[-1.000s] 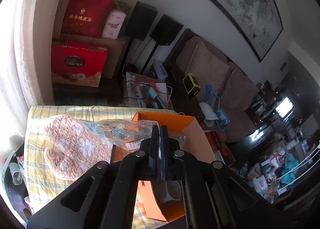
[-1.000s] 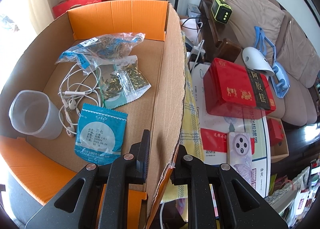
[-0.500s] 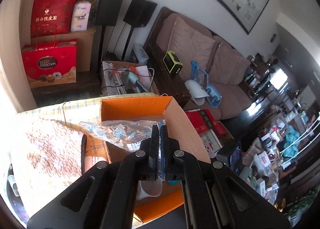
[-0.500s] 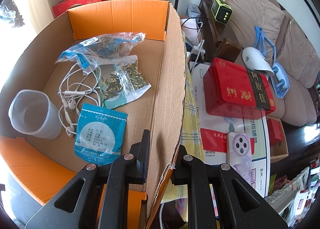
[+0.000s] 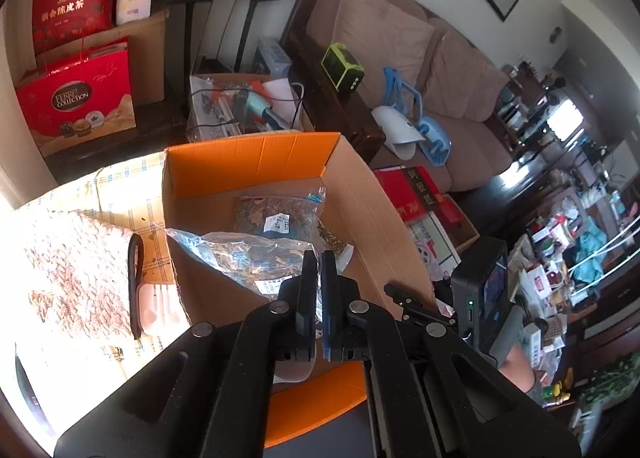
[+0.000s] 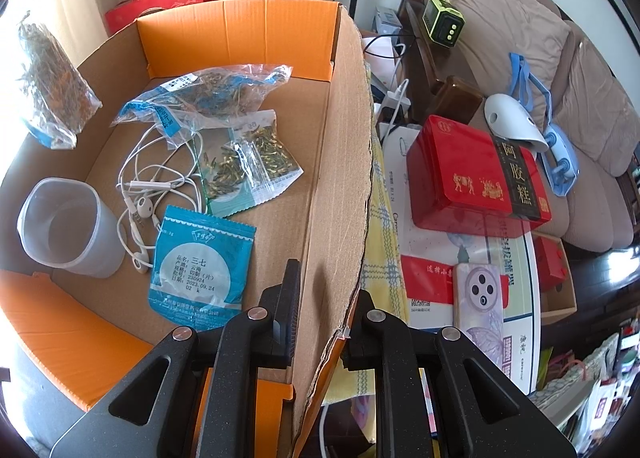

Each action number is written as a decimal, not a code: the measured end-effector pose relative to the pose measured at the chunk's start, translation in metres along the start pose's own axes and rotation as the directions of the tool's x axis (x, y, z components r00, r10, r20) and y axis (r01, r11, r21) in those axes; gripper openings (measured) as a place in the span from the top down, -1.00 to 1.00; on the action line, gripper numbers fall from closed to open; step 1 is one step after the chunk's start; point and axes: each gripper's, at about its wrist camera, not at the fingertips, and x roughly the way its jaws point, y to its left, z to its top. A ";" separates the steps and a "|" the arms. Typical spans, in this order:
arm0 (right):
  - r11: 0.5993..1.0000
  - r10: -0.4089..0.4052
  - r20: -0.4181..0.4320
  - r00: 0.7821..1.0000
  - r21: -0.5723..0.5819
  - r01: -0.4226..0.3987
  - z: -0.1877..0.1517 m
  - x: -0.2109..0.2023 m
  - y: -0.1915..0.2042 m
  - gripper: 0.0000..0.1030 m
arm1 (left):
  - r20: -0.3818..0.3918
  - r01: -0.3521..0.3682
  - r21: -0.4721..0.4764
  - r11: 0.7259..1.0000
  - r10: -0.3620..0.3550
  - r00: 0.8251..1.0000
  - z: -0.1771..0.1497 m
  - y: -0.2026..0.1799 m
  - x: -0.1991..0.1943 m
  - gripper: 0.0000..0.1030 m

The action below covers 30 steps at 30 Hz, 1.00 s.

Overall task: Organize objects
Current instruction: 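Carry the large herb bag into the box and open the left gripper, then move the left gripper back and grasp the pink oven mitt by its cuff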

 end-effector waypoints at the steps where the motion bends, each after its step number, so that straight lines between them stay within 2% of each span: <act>1: 1.000 0.000 -0.001 1.000 0.000 0.000 0.000 0.000 0.000 0.69 | -0.027 0.004 0.002 1.000 -0.004 1.000 0.001 0.000 0.007 0.95; 3: 1.000 -0.001 -0.001 1.000 -0.001 0.001 0.000 0.000 0.000 0.69 | -0.047 0.032 -0.035 0.999 -0.034 0.998 0.004 0.005 0.016 0.92; 6: 1.000 0.000 -0.001 1.000 0.000 0.000 0.000 0.000 0.000 0.69 | -0.039 0.082 -0.062 0.995 -0.084 0.996 0.008 0.009 0.020 0.70; 11: 1.000 -0.001 -0.002 1.000 -0.001 0.001 0.000 0.000 0.000 0.69 | 0.001 0.084 -0.050 0.995 -0.085 0.996 0.008 0.010 0.008 0.45; 13: 1.000 -0.002 -0.002 1.000 -0.002 0.002 0.000 0.000 0.000 0.69 | 0.028 0.059 -0.039 0.997 -0.058 0.998 0.008 0.012 -0.002 0.36; 17: 1.000 -0.002 -0.002 1.000 -0.002 0.002 -0.001 -0.001 0.000 0.69 | 0.090 -0.013 -0.048 0.999 0.017 0.996 0.007 0.025 -0.021 -0.17; 23: 1.000 -0.003 -0.003 1.000 -0.002 0.003 -0.001 -0.001 0.000 0.69 | 0.137 -0.120 -0.094 0.988 0.132 0.982 -0.001 0.064 -0.043 -0.43; 26: 1.000 -0.002 -0.003 1.000 -0.002 0.002 -0.001 -0.001 0.000 0.69 | 0.133 -0.153 -0.147 0.977 0.173 0.976 -0.007 0.092 -0.047 -0.60; 30: 1.000 -0.001 -0.002 1.000 -0.001 0.001 -0.001 -0.001 0.000 0.68 | 0.110 -0.196 -0.215 0.957 0.224 0.968 -0.016 0.129 -0.049 -0.71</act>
